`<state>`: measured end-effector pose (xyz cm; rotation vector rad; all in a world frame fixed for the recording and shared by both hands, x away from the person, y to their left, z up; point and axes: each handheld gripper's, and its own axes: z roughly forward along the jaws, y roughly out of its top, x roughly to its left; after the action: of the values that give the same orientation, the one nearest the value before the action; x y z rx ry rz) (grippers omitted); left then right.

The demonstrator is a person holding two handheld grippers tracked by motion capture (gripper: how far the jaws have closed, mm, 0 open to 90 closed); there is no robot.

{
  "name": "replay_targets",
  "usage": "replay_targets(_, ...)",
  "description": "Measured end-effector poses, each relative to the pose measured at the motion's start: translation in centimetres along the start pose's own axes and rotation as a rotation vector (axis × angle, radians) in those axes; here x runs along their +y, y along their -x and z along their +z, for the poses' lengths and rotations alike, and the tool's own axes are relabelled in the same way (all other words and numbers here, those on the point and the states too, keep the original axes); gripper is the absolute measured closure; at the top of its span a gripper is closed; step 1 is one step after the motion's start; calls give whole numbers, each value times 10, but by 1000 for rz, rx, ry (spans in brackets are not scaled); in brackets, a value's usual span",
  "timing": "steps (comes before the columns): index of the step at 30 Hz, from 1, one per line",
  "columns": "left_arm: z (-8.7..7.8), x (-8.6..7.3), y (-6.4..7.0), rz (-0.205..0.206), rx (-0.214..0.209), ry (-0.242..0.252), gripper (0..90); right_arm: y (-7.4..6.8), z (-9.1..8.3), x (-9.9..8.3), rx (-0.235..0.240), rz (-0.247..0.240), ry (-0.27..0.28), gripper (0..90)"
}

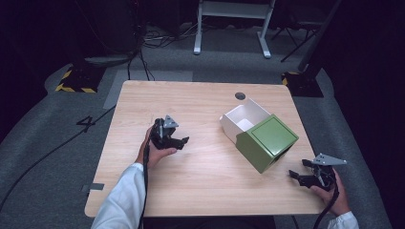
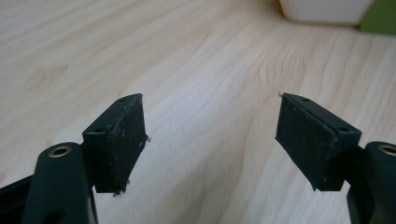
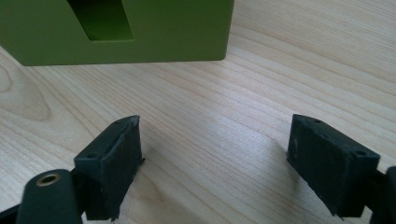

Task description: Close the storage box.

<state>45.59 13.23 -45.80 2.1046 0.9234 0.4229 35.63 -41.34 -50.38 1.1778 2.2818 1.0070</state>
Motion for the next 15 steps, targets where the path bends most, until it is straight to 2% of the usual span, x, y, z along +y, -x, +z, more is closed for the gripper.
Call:
replay_targets(3,11,18,-2,3,22,26,259,0,0,0,0,0,0,176)
replay_targets(6,24,35,-3,-26,31,55,273,0,0,0,0,0,0,176)
replay_targets(8,32,44,-2,-16,35,65,283,0,0,0,0,0,0,176)
replay_targets(10,37,48,-1,-10,31,59,295,0,0,0,0,0,0,176)
replay_targets(12,49,59,3,10,31,40,302,0,0,0,0,0,0,176)
replay_targets(15,59,69,7,1,12,51,316,0,0,0,0,0,0,176)
